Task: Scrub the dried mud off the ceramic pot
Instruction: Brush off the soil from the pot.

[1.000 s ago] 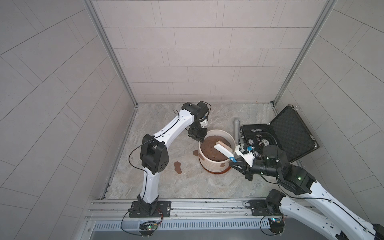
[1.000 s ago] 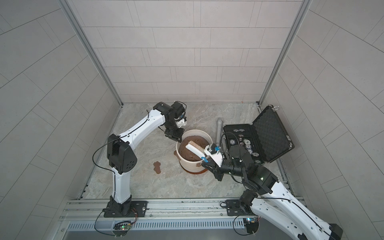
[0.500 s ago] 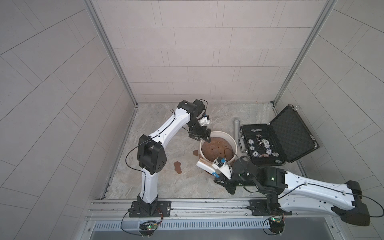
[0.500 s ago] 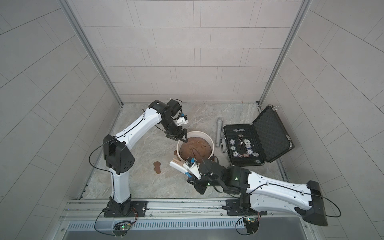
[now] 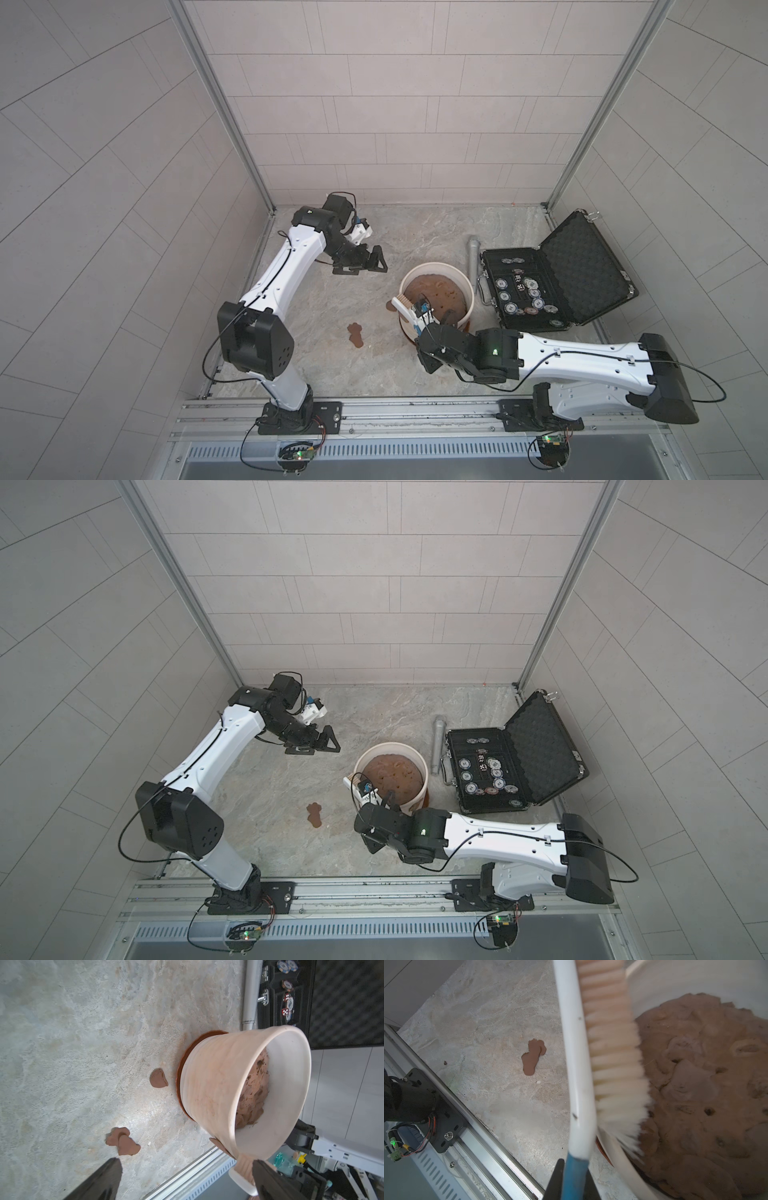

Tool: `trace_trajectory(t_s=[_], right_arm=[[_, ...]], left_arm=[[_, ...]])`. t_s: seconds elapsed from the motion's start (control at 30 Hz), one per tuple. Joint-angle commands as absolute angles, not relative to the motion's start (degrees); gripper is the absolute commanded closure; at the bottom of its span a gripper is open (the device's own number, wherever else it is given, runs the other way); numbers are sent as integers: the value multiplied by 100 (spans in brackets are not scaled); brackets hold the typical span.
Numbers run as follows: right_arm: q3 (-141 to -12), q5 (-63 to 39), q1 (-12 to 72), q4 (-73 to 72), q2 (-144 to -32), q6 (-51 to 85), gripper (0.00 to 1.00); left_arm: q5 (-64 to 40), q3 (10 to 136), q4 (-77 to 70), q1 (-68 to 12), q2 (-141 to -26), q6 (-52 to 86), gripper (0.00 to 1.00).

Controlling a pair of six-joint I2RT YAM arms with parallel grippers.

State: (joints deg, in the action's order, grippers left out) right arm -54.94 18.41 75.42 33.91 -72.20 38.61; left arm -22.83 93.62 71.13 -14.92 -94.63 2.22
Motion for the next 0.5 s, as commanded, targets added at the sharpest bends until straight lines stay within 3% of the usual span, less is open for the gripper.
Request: trace_trajectory(t_s=[0.0, 0.2, 0.47], right_arm=[[-5789, 1460, 7635, 3455, -7224, 4013, 100], [-5783, 1337, 7813, 3652, -7088, 4465, 100], [-5016, 841, 7012, 3287, -6868, 4857, 100]], left_arm=[[-2155, 9186, 6772, -1470, -9203, 292, 0], [-1859, 9284, 6768, -1395, -9306, 436, 0], [-1685, 9230, 6725, -1305, -9352, 535, 0]])
